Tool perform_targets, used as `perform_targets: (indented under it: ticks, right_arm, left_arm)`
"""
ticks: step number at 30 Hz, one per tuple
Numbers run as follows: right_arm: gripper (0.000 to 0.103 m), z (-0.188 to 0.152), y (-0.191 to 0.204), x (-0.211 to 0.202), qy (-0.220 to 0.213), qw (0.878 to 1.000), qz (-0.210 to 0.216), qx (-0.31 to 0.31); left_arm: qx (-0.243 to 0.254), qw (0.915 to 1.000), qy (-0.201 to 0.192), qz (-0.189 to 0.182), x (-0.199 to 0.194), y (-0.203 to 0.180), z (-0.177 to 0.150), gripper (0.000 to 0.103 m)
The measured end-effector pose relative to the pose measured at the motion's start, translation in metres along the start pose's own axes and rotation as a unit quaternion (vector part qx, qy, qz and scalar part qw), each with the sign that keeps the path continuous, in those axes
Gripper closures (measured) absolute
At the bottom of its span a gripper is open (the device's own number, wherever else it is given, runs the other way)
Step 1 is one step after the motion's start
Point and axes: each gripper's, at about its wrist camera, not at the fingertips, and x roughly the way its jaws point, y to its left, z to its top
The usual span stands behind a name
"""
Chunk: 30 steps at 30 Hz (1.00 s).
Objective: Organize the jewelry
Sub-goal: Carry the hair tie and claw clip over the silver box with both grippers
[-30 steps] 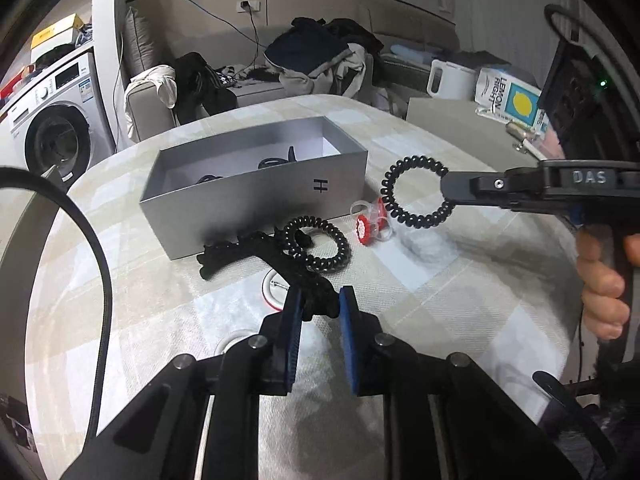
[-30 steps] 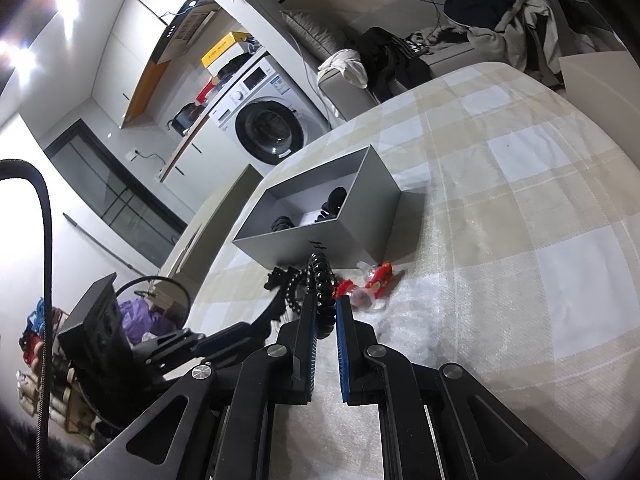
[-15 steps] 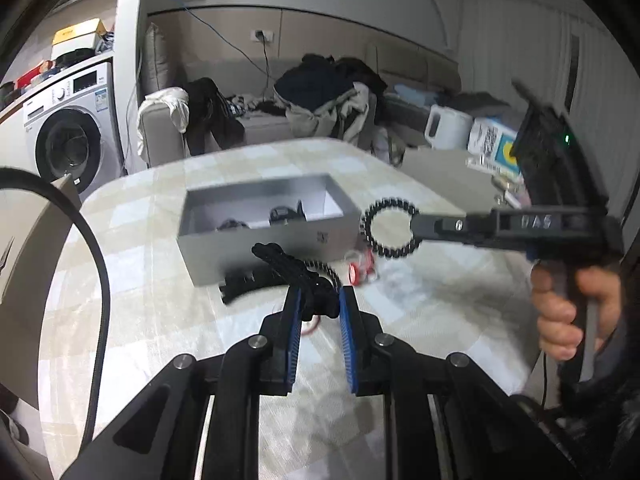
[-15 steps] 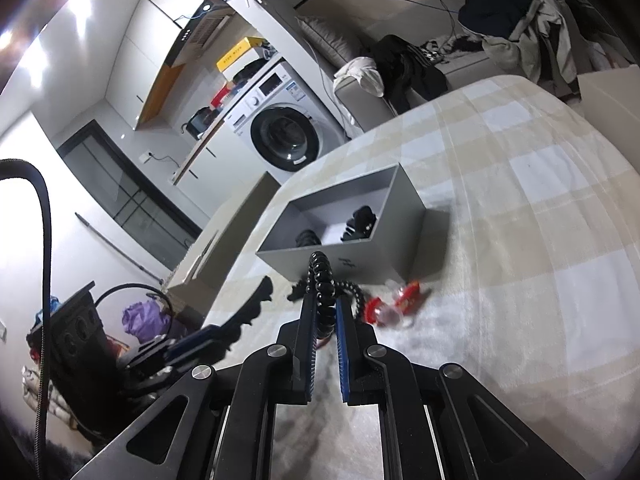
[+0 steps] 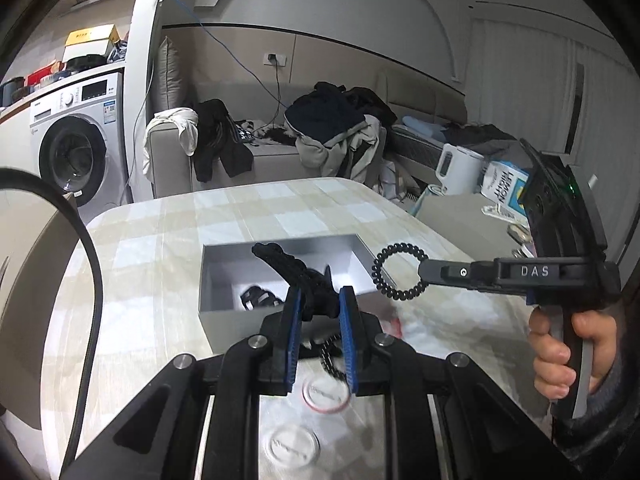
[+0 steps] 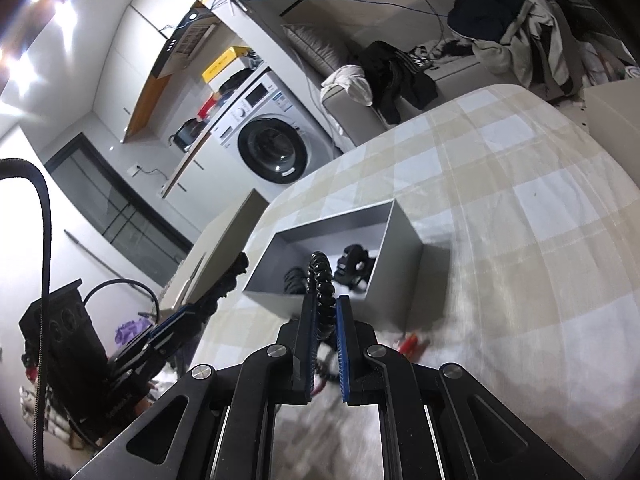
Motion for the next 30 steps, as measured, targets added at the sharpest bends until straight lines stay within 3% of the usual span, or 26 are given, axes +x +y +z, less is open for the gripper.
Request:
perform_targets:
  ticks: [8, 19, 30]
  right_arm:
    - [0.095, 0.017, 0.002, 0.030, 0.019, 1.000, -0.014, 0.006]
    - [0.095, 0.025, 0.014, 0.067, 0.047, 0.998, -0.051, -0.011]
    - [0.095, 0.024, 0.016, 0.073, 0.057, 0.997, -0.049, -0.017]
  left_arm:
    - [-0.022, 0.9997, 0.001, 0.011, 0.026, 0.020, 0.010, 0.090]
    - [-0.013, 0.9990, 0.037, 0.022, 0.047, 0.024, 0.008, 0.090]
    - [-0.014, 0.9984, 0.050, 0.023, 0.040, 0.020, 0.004, 0.090]
